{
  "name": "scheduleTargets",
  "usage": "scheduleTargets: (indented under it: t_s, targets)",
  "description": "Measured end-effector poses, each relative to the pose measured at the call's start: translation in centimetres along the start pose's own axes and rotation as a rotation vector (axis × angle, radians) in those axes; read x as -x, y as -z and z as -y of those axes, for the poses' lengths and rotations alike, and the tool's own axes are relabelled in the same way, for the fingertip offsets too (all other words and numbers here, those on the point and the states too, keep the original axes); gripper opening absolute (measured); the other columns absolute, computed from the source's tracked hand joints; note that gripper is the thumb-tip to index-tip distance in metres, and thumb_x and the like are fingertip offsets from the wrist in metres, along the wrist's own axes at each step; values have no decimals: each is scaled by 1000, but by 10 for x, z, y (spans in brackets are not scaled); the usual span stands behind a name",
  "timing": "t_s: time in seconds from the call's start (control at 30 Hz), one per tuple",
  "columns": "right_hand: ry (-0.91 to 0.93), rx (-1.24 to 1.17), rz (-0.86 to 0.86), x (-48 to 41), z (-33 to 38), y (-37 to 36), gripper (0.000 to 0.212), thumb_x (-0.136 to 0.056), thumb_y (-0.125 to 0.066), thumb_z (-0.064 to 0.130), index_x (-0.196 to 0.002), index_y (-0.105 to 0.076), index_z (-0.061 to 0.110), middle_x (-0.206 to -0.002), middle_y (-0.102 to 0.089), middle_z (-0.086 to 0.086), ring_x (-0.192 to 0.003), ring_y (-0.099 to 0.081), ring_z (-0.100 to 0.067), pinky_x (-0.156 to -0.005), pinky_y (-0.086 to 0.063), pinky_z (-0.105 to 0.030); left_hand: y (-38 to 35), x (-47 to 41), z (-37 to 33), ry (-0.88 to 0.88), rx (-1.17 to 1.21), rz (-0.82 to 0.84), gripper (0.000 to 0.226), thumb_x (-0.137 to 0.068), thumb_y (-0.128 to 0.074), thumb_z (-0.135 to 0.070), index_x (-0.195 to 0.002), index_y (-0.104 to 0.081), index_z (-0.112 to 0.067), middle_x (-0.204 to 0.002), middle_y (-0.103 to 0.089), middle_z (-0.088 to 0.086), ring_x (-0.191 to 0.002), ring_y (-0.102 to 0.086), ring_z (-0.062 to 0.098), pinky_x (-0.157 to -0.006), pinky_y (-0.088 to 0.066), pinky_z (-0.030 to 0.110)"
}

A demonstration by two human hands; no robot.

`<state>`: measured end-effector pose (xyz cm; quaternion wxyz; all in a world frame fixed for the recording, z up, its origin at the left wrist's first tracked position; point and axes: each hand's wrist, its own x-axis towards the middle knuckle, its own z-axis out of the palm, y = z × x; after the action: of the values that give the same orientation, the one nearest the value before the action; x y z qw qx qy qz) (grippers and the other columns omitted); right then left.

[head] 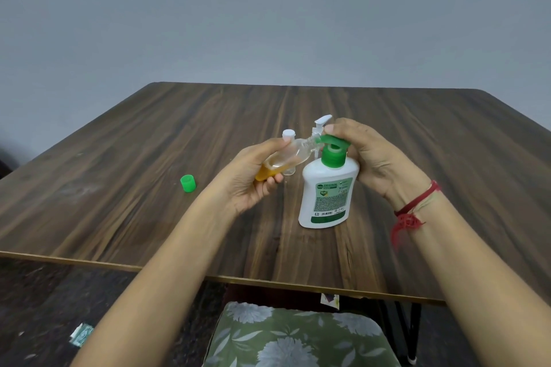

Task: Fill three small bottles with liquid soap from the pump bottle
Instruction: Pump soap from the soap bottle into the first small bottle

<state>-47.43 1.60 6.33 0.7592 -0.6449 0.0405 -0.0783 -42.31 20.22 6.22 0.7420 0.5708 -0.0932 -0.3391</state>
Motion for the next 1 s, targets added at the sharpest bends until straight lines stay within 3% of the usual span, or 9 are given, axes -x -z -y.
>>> scheduleTargets:
  t_s: [0.17, 0.27, 0.43, 0.57, 0.63, 0.8, 0.9, 1.0]
  targets:
    - [33, 51, -10, -1, 8, -1, 37, -53, -76, 30, -72, -48, 13, -74, -52, -5, -66, -46, -17, -67, -39, -30, -1, 1, -2, 11, 12, 4, 15, -85, -67, -27, -80, -70, -13, -71, -65, 5, -35, -51, 6, -30, -40, 12]
    - [27, 50, -18, 1, 3, -3, 41, -53, -75, 32, -79, -53, 10, -81, -49, -11, -70, -45, -19, -69, -37, -30, 0, 1, -2, -6, -18, -15, 27, -85, -66, -27, -63, -75, -16, -70, -66, 4, -35, -50, 6, -30, -39, 11]
    - [44, 88, -16, 1, 9, -2, 15, -67, -70, 22, -77, -64, 12, -78, -57, -7, -69, -51, -18, -71, -42, -30, -2, 4, -1, -2, 15, -12, 15, -86, -65, -27, -79, -69, -14, -72, -65, 5, -35, -49, 6, -30, -39, 11]
    - [39, 37, -41, 4, 1, -2, 14, -69, -67, 22, -77, -67, 10, -83, -62, -7, -74, -54, -16, -74, -44, -30, -1, 3, -2, -12, -14, -7, 24, -87, -65, -27, -67, -74, -16, -69, -66, 4, -35, -50, 5, -30, -39, 11]
    - [39, 22, -32, 5, -1, -3, 12, -68, -69, 23, -73, -67, 12, -80, -62, -4, -72, -54, -15, -73, -43, -29, -1, 2, 1, 4, -5, -1, 26, -85, -66, -28, -63, -75, -16, -72, -65, 5, -35, -50, 6, -30, -40, 11]
    - [61, 75, -13, 1, 9, -1, 27, -59, -75, 31, -71, -61, 12, -78, -55, -6, -67, -49, -15, -70, -40, -29, -3, 2, -2, -15, 17, 1, 16, -85, -66, -27, -78, -70, -13, -72, -64, 6, -35, -50, 6, -31, -40, 11]
    - [54, 8, -7, 3, 0, -1, 23, -65, -73, 24, -58, -52, 18, -73, -50, -3, -64, -46, -14, -65, -37, -28, -2, 2, -1, -17, -5, -5, 23, -85, -66, -27, -67, -74, -15, -70, -65, 5, -35, -50, 6, -31, -40, 11]
    - [71, 0, -12, 1, 2, -2, 28, -63, -74, 23, -57, -47, 17, -73, -50, -3, -64, -46, -14, -64, -37, -27, -2, 3, 2, 1, 22, 1, 17, -85, -67, -28, -76, -70, -13, -73, -64, 6, -36, -51, 6, -31, -40, 11]
